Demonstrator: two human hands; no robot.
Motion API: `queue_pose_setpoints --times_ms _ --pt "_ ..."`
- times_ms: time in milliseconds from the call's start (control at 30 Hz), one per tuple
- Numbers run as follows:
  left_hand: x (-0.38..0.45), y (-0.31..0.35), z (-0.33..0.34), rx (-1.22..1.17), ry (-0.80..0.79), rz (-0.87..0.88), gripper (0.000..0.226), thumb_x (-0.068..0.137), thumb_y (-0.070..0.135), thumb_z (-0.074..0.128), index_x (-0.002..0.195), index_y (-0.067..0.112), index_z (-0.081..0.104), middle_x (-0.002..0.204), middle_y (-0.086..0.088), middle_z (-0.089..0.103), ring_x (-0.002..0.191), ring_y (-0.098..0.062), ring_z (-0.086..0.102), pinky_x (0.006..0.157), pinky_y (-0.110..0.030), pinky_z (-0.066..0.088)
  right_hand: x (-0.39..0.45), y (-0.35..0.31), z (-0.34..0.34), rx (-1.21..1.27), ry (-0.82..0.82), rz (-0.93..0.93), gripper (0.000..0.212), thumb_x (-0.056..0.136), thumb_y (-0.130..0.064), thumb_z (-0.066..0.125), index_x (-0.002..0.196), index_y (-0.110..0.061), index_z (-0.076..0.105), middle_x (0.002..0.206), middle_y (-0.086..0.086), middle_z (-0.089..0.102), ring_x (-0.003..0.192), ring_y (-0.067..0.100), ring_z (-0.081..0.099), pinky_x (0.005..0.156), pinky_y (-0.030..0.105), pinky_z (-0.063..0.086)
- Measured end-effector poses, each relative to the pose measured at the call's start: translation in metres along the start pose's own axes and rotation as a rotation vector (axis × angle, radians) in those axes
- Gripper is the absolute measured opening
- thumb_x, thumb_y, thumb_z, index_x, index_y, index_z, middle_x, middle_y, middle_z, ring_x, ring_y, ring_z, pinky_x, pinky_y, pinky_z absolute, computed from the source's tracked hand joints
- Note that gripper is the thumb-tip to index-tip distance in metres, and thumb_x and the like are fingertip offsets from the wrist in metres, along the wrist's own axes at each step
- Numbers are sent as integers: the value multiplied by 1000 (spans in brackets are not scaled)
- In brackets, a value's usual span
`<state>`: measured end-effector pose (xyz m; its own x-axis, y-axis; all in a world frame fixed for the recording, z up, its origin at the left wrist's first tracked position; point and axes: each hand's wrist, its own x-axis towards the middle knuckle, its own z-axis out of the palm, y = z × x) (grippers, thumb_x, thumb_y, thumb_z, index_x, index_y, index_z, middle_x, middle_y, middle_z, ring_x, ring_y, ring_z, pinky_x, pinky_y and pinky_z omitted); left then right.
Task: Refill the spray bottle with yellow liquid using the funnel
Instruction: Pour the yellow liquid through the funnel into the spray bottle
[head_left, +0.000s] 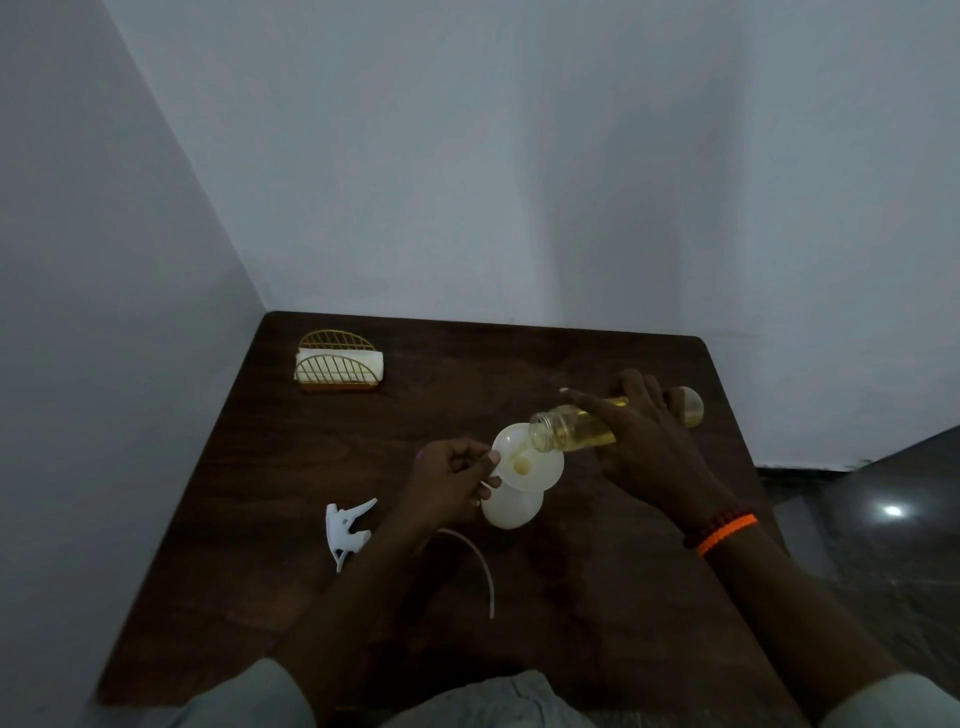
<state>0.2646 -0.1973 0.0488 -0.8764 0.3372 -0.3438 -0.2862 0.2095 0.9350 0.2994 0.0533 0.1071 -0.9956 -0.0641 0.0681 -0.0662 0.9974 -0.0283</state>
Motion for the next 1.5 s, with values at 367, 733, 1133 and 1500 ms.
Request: queue_pose_setpoints --times_ms 367,733,1133,1500 --pt "1 -1 -1 3 -14 3 17 95 26 65 102 12 73 83 -6 77 66 -11 69 62 -26 56 1 0 -1 -4 -8 -3 81 72 -36 77 145 -45 41 123 7 41 112 25 41 95 47 36" --pt "0 0 -1 6 -9 3 17 94 25 66 101 12 74 83 -7 77 68 -14 69 61 -26 55 2 -1 -1 -6 -16 -2 82 71 -34 76 144 -46 41 122 5 40 111 24 41 94 45 36" --pt "-1 4 0 15 1 -8 17 95 25 65 102 12 73 83 -7 77 70 -15 70 62 -26 56 2 0 -2 -9 -15 2 77 76 -38 74 145 -47 40 126 8 41 115 26 41 96 46 33" --pt "-1 3 0 26 -1 -8 17 95 25 65 103 13 73 84 -5 77 70 -14 70 61 -23 56 3 0 -2 -35 -12 11 76 75 -38 73 143 -47 41 127 8 41 115 26 43 94 47 34"
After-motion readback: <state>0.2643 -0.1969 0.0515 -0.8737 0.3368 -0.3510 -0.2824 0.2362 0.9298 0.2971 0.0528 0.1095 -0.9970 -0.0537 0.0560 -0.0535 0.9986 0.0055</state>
